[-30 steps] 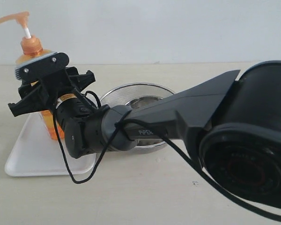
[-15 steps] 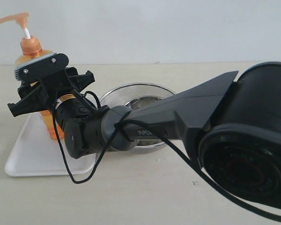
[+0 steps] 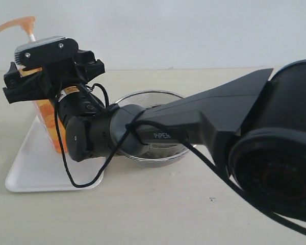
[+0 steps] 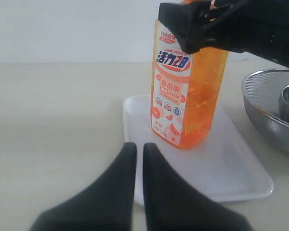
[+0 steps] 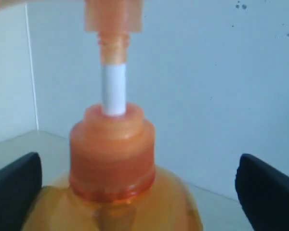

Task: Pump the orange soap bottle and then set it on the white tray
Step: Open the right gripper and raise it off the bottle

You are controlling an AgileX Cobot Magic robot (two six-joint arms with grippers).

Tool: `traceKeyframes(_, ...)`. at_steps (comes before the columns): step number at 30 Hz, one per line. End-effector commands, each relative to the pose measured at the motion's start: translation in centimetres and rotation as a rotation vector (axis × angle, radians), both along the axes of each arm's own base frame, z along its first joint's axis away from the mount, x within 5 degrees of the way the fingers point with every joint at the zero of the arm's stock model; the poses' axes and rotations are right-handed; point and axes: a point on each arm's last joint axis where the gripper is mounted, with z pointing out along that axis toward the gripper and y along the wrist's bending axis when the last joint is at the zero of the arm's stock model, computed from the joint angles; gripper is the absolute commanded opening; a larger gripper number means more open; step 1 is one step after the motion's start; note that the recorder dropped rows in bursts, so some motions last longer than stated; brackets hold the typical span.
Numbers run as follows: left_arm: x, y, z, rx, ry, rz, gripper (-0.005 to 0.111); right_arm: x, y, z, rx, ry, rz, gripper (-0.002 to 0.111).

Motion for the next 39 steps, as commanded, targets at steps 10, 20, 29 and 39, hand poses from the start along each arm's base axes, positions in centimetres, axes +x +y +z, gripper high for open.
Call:
traceKeyframes(10, 0.0, 0.0, -0.1, -0.001, 0.001, 0.000, 0.005, -0.9, -2.0, 7.1, -0.058, 0.173, -0.037, 0.101)
traceKeyframes(20, 0.0, 0.0, -0.1, -0.001, 0.001, 0.000, 0.005, -2.2, -3.6, 10.7, -0.149, 0.273, -0.015, 0.096)
traceKeyframes(29, 0.0, 0.0, -0.1, -0.001, 0.001, 0.000, 0.005, -2.6, -4.1, 11.3, -0.172, 0.320, -0.027, 0.003)
traceKeyframes(39, 0.0, 0.0, -0.1, -0.001, 0.001, 0.000, 0.005, -3.2, -7.8, 12.7, -0.325, 0.272, -0.194, 0.003)
